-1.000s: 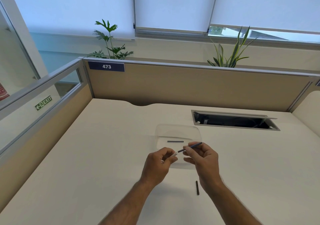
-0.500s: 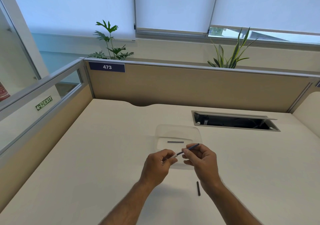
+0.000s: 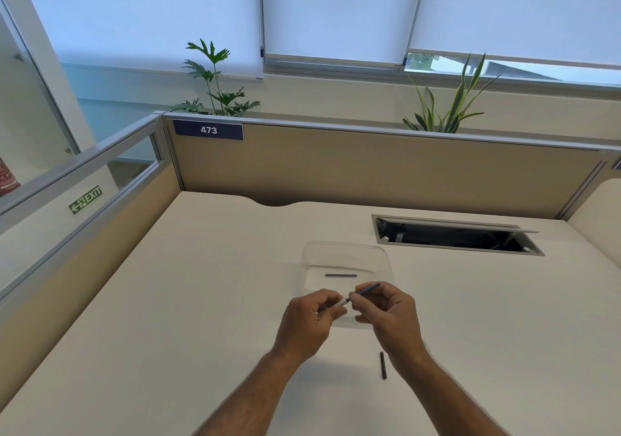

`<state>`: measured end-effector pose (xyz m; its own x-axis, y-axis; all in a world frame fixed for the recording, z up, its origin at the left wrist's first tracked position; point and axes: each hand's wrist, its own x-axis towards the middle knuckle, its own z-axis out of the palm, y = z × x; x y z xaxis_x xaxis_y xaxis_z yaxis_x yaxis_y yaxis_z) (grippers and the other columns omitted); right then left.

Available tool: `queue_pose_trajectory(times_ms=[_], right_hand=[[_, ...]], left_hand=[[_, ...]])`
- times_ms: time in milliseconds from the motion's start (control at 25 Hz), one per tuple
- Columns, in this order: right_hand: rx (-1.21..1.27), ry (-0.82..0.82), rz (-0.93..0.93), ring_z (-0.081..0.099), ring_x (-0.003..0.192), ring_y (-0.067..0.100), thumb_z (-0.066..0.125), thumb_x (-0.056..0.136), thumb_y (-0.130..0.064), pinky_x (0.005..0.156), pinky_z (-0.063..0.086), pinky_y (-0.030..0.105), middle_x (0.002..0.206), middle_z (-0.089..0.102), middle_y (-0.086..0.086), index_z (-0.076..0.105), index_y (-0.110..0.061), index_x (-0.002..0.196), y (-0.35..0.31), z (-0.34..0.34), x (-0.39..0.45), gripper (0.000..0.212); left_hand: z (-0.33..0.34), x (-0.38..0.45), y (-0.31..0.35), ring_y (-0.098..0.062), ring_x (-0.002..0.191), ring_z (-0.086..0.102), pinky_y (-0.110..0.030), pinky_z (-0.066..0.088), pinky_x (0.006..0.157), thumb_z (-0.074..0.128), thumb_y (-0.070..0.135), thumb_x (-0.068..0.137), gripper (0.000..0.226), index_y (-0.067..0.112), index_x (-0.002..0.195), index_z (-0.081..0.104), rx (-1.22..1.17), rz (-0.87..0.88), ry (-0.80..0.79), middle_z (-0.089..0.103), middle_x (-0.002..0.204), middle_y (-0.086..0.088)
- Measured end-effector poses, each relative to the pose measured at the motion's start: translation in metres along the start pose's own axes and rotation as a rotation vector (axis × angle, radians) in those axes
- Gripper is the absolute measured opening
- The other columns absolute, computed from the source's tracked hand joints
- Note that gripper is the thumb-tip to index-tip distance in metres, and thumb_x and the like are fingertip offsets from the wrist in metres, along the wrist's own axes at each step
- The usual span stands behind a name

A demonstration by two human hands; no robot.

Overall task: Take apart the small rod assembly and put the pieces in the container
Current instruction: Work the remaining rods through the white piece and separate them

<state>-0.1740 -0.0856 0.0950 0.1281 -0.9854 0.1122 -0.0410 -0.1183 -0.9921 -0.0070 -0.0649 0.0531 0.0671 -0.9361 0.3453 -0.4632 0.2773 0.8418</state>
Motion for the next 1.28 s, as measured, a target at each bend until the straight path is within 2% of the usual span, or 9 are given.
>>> queue_pose_trajectory(times_ms=[120, 200, 320, 400, 600, 800, 920, 1040, 1280], right_hand=[[-0.048, -0.073, 0.035, 0.074, 0.081, 0.02, 0.078, 0.081, -0.015, 0.064, 0.062, 0.032, 0.083, 0.077, 0.003, 0.075, -0.019, 0.088, 0.0, 0.001, -0.001, 0.008], [-0.09, -0.112, 0.056, 0.074, 0.085, 0.018, 0.08, 0.079, -0.019, 0.066, 0.063, 0.034, 0.09, 0.077, 0.0, 0.075, -0.021, 0.095, 0.0, 0.002, -0.001, 0.017], [-0.147, -0.132, 0.099, 0.073, 0.087, 0.014, 0.085, 0.074, -0.026, 0.068, 0.064, 0.037, 0.1, 0.075, -0.004, 0.071, -0.022, 0.109, 0.002, -0.001, -0.003, 0.037], [-0.174, -0.106, 0.127, 0.073, 0.085, 0.013, 0.086, 0.072, -0.027, 0.066, 0.064, 0.036, 0.1, 0.075, -0.004, 0.07, -0.022, 0.11, 0.005, -0.006, -0.004, 0.042], [-0.527, 0.04, 0.193, 0.07, 0.066, 0.013, 0.087, 0.065, -0.028, 0.065, 0.063, 0.04, 0.073, 0.073, -0.002, 0.071, -0.024, 0.081, 0.023, -0.035, -0.001, 0.022], [-0.816, -0.055, 0.468, 0.071, 0.059, 0.02, 0.085, 0.058, -0.035, 0.063, 0.062, 0.039, 0.061, 0.072, 0.001, 0.064, -0.015, 0.063, 0.042, -0.06, -0.009, 0.029], [-0.858, -0.142, 0.576, 0.071, 0.049, 0.02, 0.086, 0.056, -0.038, 0.054, 0.061, 0.031, 0.055, 0.073, 0.005, 0.065, -0.014, 0.06, 0.052, -0.064, -0.016, 0.033], [-0.886, -0.172, 0.582, 0.069, 0.046, 0.018, 0.083, 0.055, -0.037, 0.055, 0.06, 0.027, 0.052, 0.072, 0.004, 0.067, -0.011, 0.06, 0.06, -0.064, -0.02, 0.031], [-0.798, -0.168, 0.611, 0.067, 0.043, 0.024, 0.077, 0.055, -0.015, 0.05, 0.062, 0.036, 0.052, 0.072, 0.01, 0.072, 0.001, 0.06, 0.065, -0.061, -0.018, 0.018]], left_hand=[[0.0, 0.0, 0.003, -0.012, 0.079, 0.068, -0.034, 0.059, 0.069, 0.064, 0.047, 0.09, 0.023, 0.028, 0.101, 0.07, -0.013, 0.016, -0.008, 0.073, 0.086, 0.012], [-0.001, 0.0, 0.004, -0.012, 0.078, 0.068, -0.034, 0.059, 0.068, 0.061, 0.051, 0.089, 0.026, 0.029, 0.101, 0.069, -0.006, 0.017, -0.003, 0.073, 0.086, 0.012], [-0.001, 0.0, 0.003, -0.01, 0.079, 0.068, -0.033, 0.059, 0.069, 0.065, 0.036, 0.091, 0.012, 0.029, 0.1, 0.069, 0.012, 0.009, 0.012, 0.074, 0.086, 0.012], [-0.002, 0.0, 0.002, -0.009, 0.079, 0.068, -0.032, 0.059, 0.07, 0.068, 0.031, 0.09, 0.01, 0.028, 0.099, 0.07, 0.013, 0.002, 0.012, 0.074, 0.086, 0.013], [-0.005, -0.002, -0.001, -0.006, 0.081, 0.069, -0.027, 0.056, 0.072, 0.072, 0.027, 0.087, 0.007, 0.026, 0.094, 0.072, -0.025, -0.051, 0.031, 0.075, 0.088, 0.016], [-0.005, -0.003, -0.004, -0.003, 0.085, 0.069, -0.031, 0.057, 0.078, 0.071, 0.021, 0.089, 0.007, 0.022, 0.094, 0.075, -0.023, -0.074, 0.03, 0.076, 0.091, 0.014], [-0.004, -0.004, -0.004, -0.002, 0.085, 0.069, -0.033, 0.057, 0.078, 0.07, 0.021, 0.09, 0.007, 0.021, 0.094, 0.075, -0.014, -0.08, 0.02, 0.076, 0.091, 0.015], [-0.003, -0.004, -0.004, -0.002, 0.088, 0.07, -0.035, 0.058, 0.079, 0.07, 0.022, 0.09, 0.009, 0.022, 0.097, 0.075, -0.011, -0.074, 0.014, 0.076, 0.093, 0.016], [-0.005, -0.005, -0.002, -0.003, 0.086, 0.07, -0.036, 0.058, 0.078, 0.067, 0.029, 0.088, 0.014, 0.03, 0.102, 0.068, 0.003, -0.07, -0.002, 0.075, 0.092, 0.019]])
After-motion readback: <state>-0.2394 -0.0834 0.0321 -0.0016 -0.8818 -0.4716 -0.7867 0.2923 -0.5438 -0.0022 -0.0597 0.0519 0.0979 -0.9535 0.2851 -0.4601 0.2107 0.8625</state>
